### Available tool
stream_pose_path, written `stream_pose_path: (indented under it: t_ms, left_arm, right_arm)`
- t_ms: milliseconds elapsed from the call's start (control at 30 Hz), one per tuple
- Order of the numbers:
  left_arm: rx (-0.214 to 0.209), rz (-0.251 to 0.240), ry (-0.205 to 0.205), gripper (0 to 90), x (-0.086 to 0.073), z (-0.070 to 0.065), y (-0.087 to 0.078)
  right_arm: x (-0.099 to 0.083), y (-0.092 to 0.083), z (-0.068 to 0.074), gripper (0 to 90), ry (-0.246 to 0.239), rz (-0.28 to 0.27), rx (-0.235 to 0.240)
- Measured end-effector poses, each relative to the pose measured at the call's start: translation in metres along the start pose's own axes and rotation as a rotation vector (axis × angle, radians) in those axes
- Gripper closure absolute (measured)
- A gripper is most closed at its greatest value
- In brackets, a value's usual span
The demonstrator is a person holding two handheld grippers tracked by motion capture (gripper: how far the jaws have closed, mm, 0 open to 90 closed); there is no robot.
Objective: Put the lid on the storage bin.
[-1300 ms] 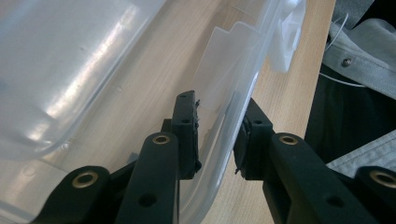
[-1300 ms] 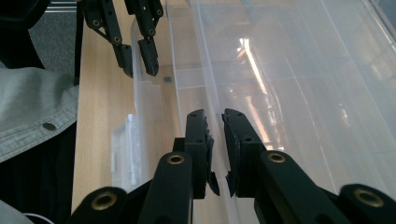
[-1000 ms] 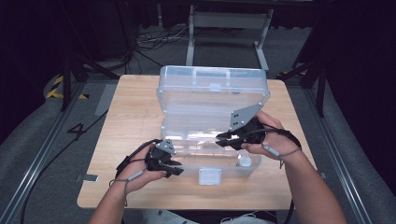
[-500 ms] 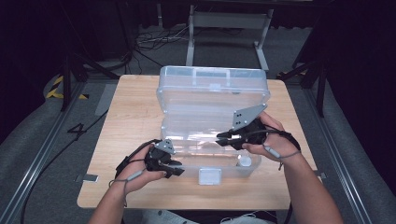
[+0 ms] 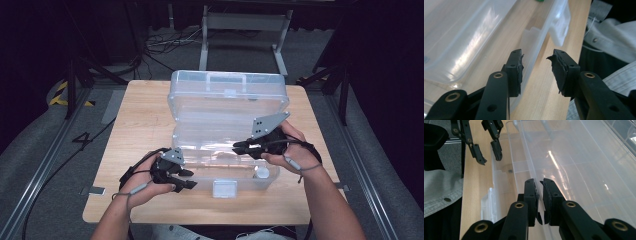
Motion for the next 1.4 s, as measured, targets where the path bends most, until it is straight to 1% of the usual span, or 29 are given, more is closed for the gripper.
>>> stream_pose_path:
  t_ms: [33, 133, 200, 300, 333, 400, 433, 533, 567, 733, 800, 900, 933, 967, 1000, 1100, 1133, 1200, 1233, 1367, 1400]
  left_arm:
    - [0.0, 0.0, 0.0, 61.7, 0.0, 0.0, 0.0]
    - [0.004, -0.035, -0.002, 62.9, 0.003, -0.001, -0.01]
    - [0.012, -0.043, 0.002, 63.5, 0.005, -0.001, -0.014]
    - [0.008, -0.068, -0.013, 65.8, 0.008, 0.0, -0.018]
    - [0.008, -0.068, -0.013, 66.8, 0.008, 0.0, -0.018]
    - [-0.006, -0.078, -0.018, 67.3, 0.011, 0.0, -0.021]
    - [-0.006, -0.078, -0.018, 67.3, 0.011, 0.0, -0.021]
    - [-0.015, -0.096, -0.027, 68.8, 0.014, 0.001, -0.025]
    - [-0.02, -0.111, -0.033, 69.0, 0.016, 0.002, -0.028]
    - [-0.022, -0.139, -0.029, 70.6, 0.022, 0.002, -0.036]
    - [-0.015, -0.157, -0.018, 70.7, 0.026, 0.002, -0.043]
    - [-0.02, -0.167, -0.015, 71.1, 0.028, 0.003, -0.047]
    - [-0.016, -0.173, -0.016, 71.4, 0.029, 0.003, -0.049]
    - [-0.013, -0.191, -0.018, 71.9, 0.032, 0.004, -0.052]
    - [-0.013, -0.191, -0.018, 72.3, 0.032, 0.004, -0.052]
    - [-0.015, -0.226, -0.026, 73.0, 0.037, 0.006, -0.059]
    - [-0.002, -0.234, -0.028, 73.4, 0.04, 0.007, -0.062]
    - [0.001, -0.239, -0.03, 73.6, 0.042, 0.008, -0.063]
    - [0.011, -0.249, -0.031, 73.7, 0.045, 0.01, -0.067]
    - [0.02, -0.268, -0.034, 73.7, 0.049, 0.013, -0.071]
    - [0.026, -0.28, -0.04, 73.7, 0.051, 0.014, -0.072]
  right_arm:
    - [0.0, 0.0, 0.0, 81.9, 0.0, 0.0, 0.0]
    - [0.0, 0.0, 0.0, 81.9, 0.0, -0.001, -0.002]
    - [0.0, 0.0, 0.0, 82.1, 0.0, -0.003, -0.001]
    - [0.0, 0.0, 0.0, 82.2, 0.0, -0.003, -0.002]
    - [0.0, 0.0, 0.0, 82.2, 0.0, -0.003, -0.002]
    - [-0.001, 0.0, 0.0, 82.1, 0.002, -0.005, -0.002]
    - [-0.001, 0.0, 0.0, 82.1, 0.002, -0.005, -0.002]
    - [-0.001, 0.0, 0.0, 82.0, 0.006, -0.013, -0.001]
    - [-0.002, 0.0, 0.0, 82.0, 0.007, -0.015, -0.001]
    - [-0.002, -0.001, 0.0, 82.0, 0.01, -0.02, -0.003]
    - [-0.003, -0.001, 0.0, 82.1, 0.01, -0.024, -0.005]
    - [-0.003, -0.002, 0.0, 82.1, 0.01, -0.026, -0.007]
    - [-0.004, -0.002, 0.0, 82.1, 0.009, -0.026, -0.008]
    - [-0.004, -0.003, 0.0, 82.1, 0.011, -0.029, -0.011]
    - [-0.004, -0.003, 0.0, 82.1, 0.01, -0.03, -0.013]
    - [-0.005, -0.003, 0.0, 82.1, 0.011, -0.034, -0.014]
    - [-0.005, -0.004, 0.001, 82.1, 0.013, -0.036, -0.015]
    - [-0.006, -0.004, 0.001, 82.1, 0.013, -0.038, -0.018]
    - [-0.006, -0.004, 0.001, 82.1, 0.012, -0.038, -0.02]
    - [-0.007, -0.005, 0.001, 82.1, 0.014, -0.041, -0.026]
    - [-0.008, -0.005, 0.001, 82.0, 0.014, -0.042, -0.027]
Point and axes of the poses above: each handheld gripper's, and its own axes: y roughly forward along the jaws, x roughly out of its top, z roughly to its left, the point moved 4 cm from there along y, roughly forward along the jaws, and after that the axes turned 3 degrees about z, right-handed, at the moved point
